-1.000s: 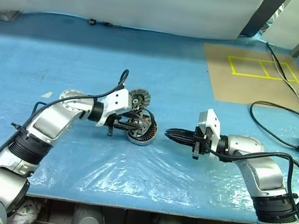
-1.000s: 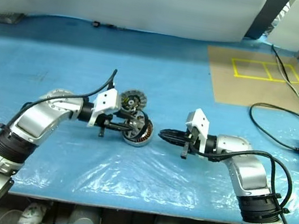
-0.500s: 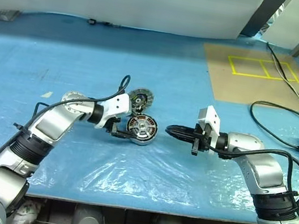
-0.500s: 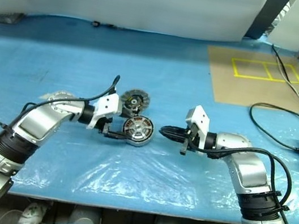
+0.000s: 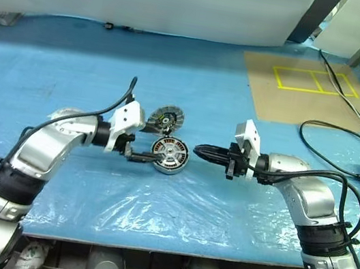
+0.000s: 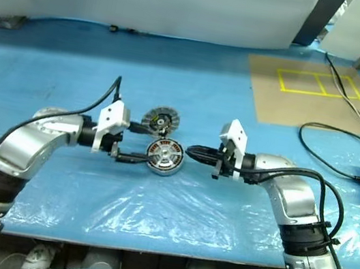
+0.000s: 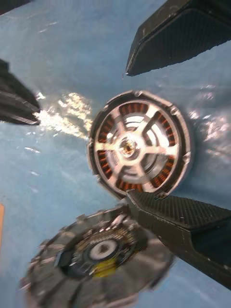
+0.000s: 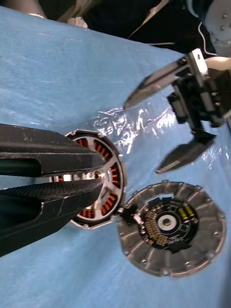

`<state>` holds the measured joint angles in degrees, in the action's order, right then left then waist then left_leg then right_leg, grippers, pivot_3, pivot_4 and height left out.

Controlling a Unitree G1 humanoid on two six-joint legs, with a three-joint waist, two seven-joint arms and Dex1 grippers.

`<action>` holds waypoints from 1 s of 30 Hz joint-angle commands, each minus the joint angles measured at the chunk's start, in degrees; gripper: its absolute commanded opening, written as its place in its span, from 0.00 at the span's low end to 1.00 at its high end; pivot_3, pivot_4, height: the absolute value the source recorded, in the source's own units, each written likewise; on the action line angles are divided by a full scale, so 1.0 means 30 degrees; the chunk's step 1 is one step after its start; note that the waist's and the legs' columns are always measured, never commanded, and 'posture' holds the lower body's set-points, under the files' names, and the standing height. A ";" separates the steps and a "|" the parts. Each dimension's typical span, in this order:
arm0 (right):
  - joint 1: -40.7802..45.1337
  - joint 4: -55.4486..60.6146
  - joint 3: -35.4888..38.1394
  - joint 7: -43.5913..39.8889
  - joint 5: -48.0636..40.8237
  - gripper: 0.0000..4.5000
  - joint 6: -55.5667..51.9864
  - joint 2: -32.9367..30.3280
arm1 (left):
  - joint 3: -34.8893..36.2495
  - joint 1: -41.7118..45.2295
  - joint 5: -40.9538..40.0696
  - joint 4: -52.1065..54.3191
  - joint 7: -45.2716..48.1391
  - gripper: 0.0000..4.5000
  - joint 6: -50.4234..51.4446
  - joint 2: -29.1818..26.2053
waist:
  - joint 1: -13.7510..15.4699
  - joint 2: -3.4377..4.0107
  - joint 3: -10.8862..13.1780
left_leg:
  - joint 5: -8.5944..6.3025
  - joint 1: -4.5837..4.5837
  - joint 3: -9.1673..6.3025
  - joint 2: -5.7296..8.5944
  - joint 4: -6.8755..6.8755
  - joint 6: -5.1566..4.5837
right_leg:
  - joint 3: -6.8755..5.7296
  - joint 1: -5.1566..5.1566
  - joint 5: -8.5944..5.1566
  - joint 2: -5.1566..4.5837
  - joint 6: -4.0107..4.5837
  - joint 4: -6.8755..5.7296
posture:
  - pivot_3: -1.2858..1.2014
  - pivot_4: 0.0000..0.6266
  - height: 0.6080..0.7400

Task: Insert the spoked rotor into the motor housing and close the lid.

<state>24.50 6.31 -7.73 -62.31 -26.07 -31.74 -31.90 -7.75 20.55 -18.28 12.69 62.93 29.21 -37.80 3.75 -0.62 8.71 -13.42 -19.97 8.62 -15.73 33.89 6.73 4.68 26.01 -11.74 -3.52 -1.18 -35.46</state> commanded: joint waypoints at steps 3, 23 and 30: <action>0.1305 -0.1034 -0.1556 -0.0416 0.0498 0.06 0.0346 0.1200 | 0.1585 -0.2404 -0.0310 0.1484 -0.0781 0.89 -0.0574 -0.0997 | -0.0005 -0.0001 0.0001 | 0.0000 -0.0001 0.0000 0.0000 -0.0001 0.0000 | -0.0002 0.0002 -0.0001 -0.0001 0.0001 0.0006 | 0.52 0.24 1.00; 0.3612 -0.8733 -0.4246 -0.0377 0.5683 0.06 0.5665 0.3679 | 0.2538 0.1058 0.0749 -0.5058 -0.5213 0.89 -0.2269 0.1733 | 0.0000 -0.0026 -0.0012 | 0.0002 0.0016 -0.0001 -0.0004 0.0044 -0.0003 | -0.0004 -0.0014 -0.0002 -0.0008 0.0005 -0.0039 | 0.52 0.24 1.00; 0.3434 -0.4289 -0.1016 -0.2153 0.0698 0.06 0.0738 0.2833 | 0.2295 0.5219 0.1069 -1.0142 -0.4671 0.89 -0.3924 0.3157 | 0.0099 -0.0038 -0.0002 | 0.0011 0.0002 -0.0009 -0.0002 0.0104 -0.0017 | 0.0003 -0.0001 0.0013 -0.0007 -0.0018 -0.0047 | 0.52 0.24 1.00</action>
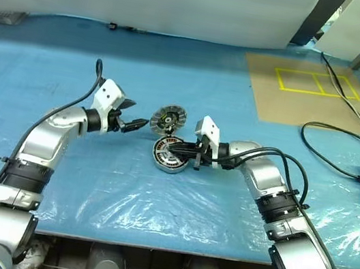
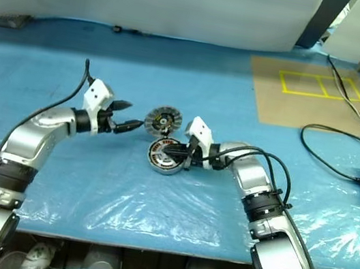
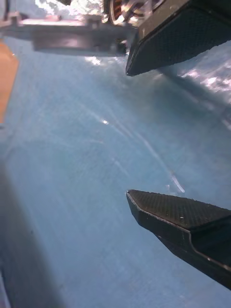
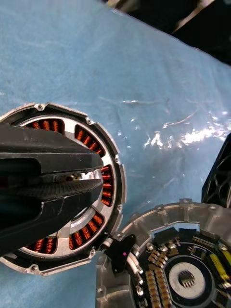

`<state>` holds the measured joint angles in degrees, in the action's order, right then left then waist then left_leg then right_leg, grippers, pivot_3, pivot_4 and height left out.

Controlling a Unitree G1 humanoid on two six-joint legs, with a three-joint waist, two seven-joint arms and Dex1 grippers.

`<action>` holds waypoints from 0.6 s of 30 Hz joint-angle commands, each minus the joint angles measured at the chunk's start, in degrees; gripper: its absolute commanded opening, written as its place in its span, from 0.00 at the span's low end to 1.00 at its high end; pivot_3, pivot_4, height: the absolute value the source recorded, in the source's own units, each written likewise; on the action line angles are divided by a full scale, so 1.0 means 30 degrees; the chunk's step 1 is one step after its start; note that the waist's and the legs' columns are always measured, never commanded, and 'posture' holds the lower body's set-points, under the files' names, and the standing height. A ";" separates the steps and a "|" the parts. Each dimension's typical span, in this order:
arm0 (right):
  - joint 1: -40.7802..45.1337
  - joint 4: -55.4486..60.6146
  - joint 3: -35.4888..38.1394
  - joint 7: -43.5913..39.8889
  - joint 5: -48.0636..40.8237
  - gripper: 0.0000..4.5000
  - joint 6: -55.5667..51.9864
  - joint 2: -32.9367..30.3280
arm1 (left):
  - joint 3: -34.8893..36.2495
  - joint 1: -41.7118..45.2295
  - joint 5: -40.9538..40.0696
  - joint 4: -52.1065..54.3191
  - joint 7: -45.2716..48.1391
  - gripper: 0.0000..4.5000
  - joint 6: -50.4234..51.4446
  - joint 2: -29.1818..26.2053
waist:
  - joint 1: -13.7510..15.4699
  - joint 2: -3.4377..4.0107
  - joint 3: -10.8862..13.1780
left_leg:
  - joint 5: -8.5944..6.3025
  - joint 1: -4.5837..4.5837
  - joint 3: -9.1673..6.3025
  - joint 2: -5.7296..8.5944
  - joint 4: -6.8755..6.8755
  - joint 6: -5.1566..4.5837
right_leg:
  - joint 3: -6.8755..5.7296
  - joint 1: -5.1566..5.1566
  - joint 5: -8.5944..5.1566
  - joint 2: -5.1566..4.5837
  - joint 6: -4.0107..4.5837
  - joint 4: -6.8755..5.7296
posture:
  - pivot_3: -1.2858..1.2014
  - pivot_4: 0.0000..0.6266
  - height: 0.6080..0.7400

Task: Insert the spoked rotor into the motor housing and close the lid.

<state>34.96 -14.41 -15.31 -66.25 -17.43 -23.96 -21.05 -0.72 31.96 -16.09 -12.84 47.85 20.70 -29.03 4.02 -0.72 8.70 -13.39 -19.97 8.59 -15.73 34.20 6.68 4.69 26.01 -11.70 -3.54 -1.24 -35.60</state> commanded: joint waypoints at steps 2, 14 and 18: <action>-0.0586 0.4026 0.1865 -0.1189 -0.2906 0.06 -0.2837 -0.1573 | -0.0149 0.2294 0.0469 -0.3051 0.0708 0.89 -0.1574 0.0558 | 0.0055 -0.0004 0.0000 | 0.0005 0.0006 -0.0003 0.0002 -0.0010 -0.0007 | -0.0004 0.0000 0.0029 0.0000 -0.0048 0.0001 | 0.52 0.24 1.00; -0.4237 0.7873 0.4089 0.1027 -0.3582 0.06 -0.4568 -0.4184 | -0.0865 0.6494 0.0383 -0.8370 0.4389 0.30 -0.3533 0.3876 | 0.0436 -0.0035 0.0020 | -0.0005 -0.0030 -0.0003 0.0019 -0.0077 0.0013 | 0.0016 -0.0014 0.0048 0.0007 -0.0079 0.0066 | 0.52 0.24 1.00; -0.4859 0.8626 0.4245 0.1708 -0.3716 0.06 -0.4754 -0.4287 | -0.1660 0.7018 0.1005 -0.9399 0.6251 0.01 -0.3865 0.4050 | 0.0463 -0.0035 0.0021 | -0.0005 -0.0017 -0.0003 0.0024 -0.0074 0.0013 | 0.0024 -0.0020 0.0050 0.0007 -0.0082 0.0057 | 0.52 0.24 1.00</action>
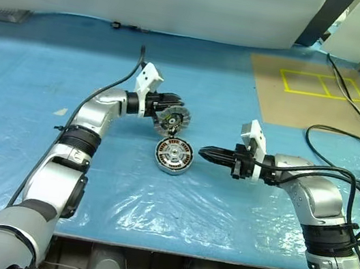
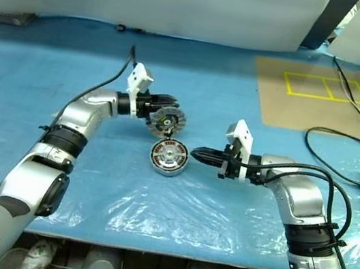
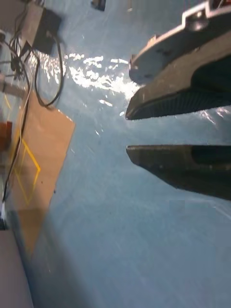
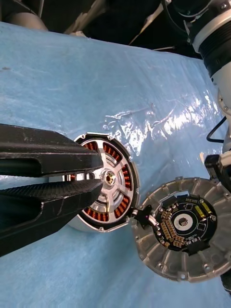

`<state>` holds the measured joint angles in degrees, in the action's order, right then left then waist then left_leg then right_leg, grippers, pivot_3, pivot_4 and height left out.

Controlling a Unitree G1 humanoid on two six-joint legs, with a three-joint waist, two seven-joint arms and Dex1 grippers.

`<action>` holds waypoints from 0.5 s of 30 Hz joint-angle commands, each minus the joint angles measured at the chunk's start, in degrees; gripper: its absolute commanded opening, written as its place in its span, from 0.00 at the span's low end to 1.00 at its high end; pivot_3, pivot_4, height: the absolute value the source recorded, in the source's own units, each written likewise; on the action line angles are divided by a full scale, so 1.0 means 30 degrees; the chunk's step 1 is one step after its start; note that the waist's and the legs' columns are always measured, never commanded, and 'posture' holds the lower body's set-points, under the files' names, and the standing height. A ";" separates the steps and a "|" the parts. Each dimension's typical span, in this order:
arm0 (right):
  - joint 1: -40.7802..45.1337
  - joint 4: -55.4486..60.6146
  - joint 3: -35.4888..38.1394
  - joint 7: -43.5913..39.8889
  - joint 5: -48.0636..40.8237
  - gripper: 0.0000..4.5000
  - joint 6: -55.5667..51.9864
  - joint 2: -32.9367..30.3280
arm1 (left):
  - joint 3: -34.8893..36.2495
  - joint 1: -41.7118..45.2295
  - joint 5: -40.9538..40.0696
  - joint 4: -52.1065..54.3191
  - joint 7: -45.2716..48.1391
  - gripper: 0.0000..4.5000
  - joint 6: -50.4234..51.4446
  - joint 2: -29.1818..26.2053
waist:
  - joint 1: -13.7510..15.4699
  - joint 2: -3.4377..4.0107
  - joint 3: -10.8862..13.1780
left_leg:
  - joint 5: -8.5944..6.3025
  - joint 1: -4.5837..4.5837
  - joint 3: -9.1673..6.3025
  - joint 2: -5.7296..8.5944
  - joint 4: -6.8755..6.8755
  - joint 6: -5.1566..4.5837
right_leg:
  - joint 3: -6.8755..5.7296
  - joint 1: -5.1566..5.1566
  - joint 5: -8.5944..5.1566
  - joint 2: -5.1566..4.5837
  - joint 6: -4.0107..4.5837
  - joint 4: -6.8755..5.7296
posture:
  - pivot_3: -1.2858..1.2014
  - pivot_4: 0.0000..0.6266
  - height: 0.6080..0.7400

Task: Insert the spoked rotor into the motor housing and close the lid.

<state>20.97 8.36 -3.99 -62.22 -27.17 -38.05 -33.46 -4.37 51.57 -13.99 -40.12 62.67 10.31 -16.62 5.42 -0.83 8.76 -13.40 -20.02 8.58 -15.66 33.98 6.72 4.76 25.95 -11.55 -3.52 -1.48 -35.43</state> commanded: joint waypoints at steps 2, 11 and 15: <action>-0.0369 0.1271 0.0531 0.0607 -0.0531 0.06 -0.0129 -0.0193 | -0.0914 0.0606 0.0688 -0.0562 0.2223 0.01 -0.0506 -0.0285 | 0.0010 0.0000 0.0000 | 0.0000 0.0001 0.0000 0.0007 0.0001 0.0000 | 0.0006 -0.0001 0.0002 -0.0002 -0.0004 0.0005 | 0.52 0.24 1.00; -0.0711 0.1527 0.0717 0.1195 -0.0707 0.06 -0.0247 -0.0457 | -0.2678 -0.0865 0.1813 0.1633 0.4785 0.01 -0.1332 -0.1065 | 0.0026 0.0004 0.0002 | -0.0002 -0.0009 -0.0001 0.0006 -0.0031 0.0004 | -0.0003 0.0000 0.0003 -0.0004 -0.0006 0.0034 | 0.52 0.24 1.00; -0.0626 0.1598 0.0699 0.1146 -0.0921 0.06 -0.0421 -0.0622 | -0.3230 -0.1946 0.1304 0.4707 0.5239 0.01 -0.0487 -0.0846 | 0.0045 0.0004 0.0004 | -0.0002 -0.0031 -0.0001 0.0006 -0.0037 0.0004 | -0.0007 0.0000 0.0003 -0.0004 -0.0006 0.0051 | 0.52 0.24 1.00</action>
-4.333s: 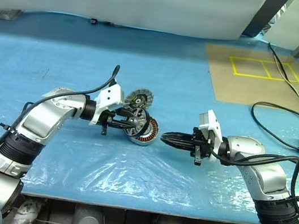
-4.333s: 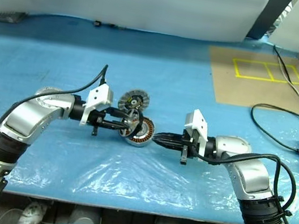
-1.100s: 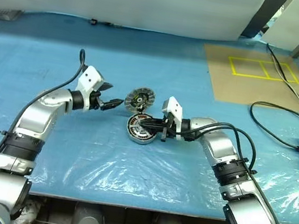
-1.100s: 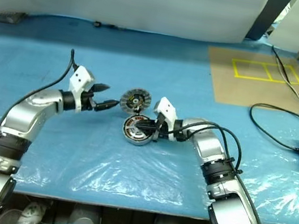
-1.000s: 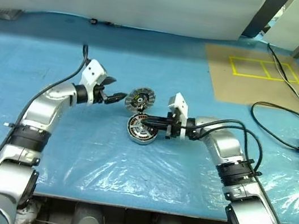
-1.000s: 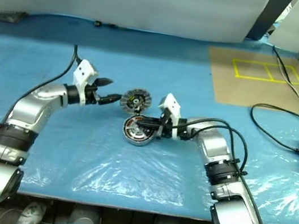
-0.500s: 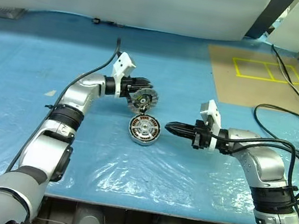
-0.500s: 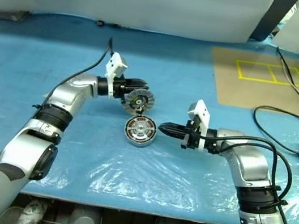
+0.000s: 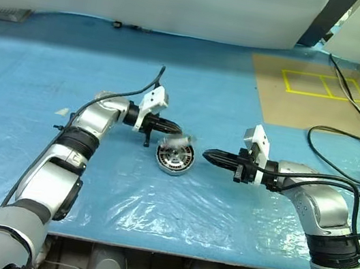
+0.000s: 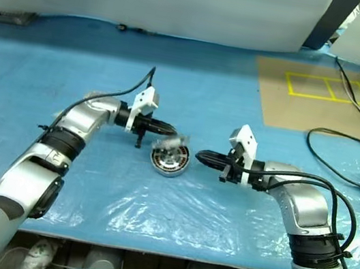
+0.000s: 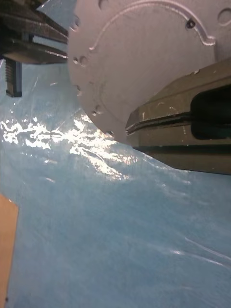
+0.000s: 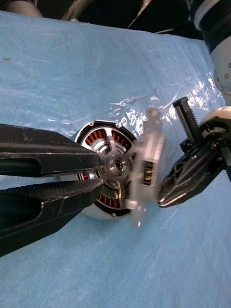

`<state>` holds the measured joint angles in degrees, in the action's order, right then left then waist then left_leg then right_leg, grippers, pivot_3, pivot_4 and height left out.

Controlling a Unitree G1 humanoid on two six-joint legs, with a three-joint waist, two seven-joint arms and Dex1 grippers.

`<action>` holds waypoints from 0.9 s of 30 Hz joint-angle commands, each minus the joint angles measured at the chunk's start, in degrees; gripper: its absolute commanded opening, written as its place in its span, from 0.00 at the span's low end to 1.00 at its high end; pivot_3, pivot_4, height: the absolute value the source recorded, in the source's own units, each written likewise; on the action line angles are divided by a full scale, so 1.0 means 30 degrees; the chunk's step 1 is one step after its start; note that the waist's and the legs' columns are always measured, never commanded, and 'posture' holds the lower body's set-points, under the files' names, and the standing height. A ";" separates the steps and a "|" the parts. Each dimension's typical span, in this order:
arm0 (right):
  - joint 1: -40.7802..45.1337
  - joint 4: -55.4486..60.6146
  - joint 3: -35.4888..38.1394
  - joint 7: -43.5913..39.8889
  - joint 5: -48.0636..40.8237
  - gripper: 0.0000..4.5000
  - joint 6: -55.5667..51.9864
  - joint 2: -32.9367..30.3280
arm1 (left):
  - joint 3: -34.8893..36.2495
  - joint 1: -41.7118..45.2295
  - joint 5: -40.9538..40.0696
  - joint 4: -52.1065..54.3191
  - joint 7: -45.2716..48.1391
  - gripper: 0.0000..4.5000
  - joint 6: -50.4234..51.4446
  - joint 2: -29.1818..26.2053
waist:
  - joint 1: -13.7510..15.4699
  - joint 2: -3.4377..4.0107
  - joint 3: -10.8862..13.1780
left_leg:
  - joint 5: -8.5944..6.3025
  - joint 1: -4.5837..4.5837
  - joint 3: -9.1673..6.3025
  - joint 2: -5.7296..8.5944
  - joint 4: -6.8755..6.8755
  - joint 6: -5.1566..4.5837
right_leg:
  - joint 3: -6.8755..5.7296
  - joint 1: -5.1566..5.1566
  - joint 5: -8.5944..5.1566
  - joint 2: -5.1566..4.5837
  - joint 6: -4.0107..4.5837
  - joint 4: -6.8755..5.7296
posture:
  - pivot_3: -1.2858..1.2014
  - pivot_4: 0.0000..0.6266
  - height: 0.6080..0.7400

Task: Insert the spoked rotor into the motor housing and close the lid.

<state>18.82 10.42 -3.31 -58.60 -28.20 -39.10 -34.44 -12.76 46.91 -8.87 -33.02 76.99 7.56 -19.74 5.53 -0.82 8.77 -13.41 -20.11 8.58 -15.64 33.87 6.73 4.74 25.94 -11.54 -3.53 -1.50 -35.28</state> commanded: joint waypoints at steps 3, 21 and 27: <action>0.0387 0.0797 0.0687 -0.0103 -0.0927 0.06 -0.0322 -0.0377 | -0.1287 -0.1482 -0.0063 0.4066 0.0820 0.01 0.0377 -0.0066 | -0.0008 0.0001 0.0001 | -0.0001 0.0004 0.0000 -0.0001 -0.0005 0.0000 | -0.0001 0.0001 -0.0001 -0.0001 0.0001 0.0005 | 0.52 0.24 1.00; 0.1447 0.0024 0.0103 -0.0122 -0.1145 0.06 -0.0006 0.0459 | -0.0651 -0.3595 -0.0802 0.7759 -0.1181 0.01 0.0755 -0.1239 | -0.0099 0.0027 0.0005 | -0.0001 0.0058 0.0007 0.0000 -0.0023 0.0001 | 0.0005 -0.0005 -0.0002 -0.0001 0.0003 -0.0012 | 0.52 0.24 1.00; 0.1864 0.0153 -0.0016 -0.0701 -0.1494 0.06 0.0146 0.0877 | 0.1837 -0.5149 -0.4365 1.3222 -0.2092 0.01 0.4482 -0.2326 | -0.0179 0.0031 0.0007 | -0.0002 0.0037 0.0007 0.0000 -0.0050 0.0004 | 0.0001 0.0012 -0.0003 0.0002 0.0004 0.0003 | 0.52 0.24 1.00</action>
<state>23.69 9.68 -3.53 -59.79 -31.47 -39.74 -31.88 -10.06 32.58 -18.50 1.90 71.39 18.58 -25.51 4.99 -0.73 8.79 -13.42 -19.97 8.60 -15.64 33.64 6.74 4.74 25.98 -11.55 -3.52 -1.49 -35.25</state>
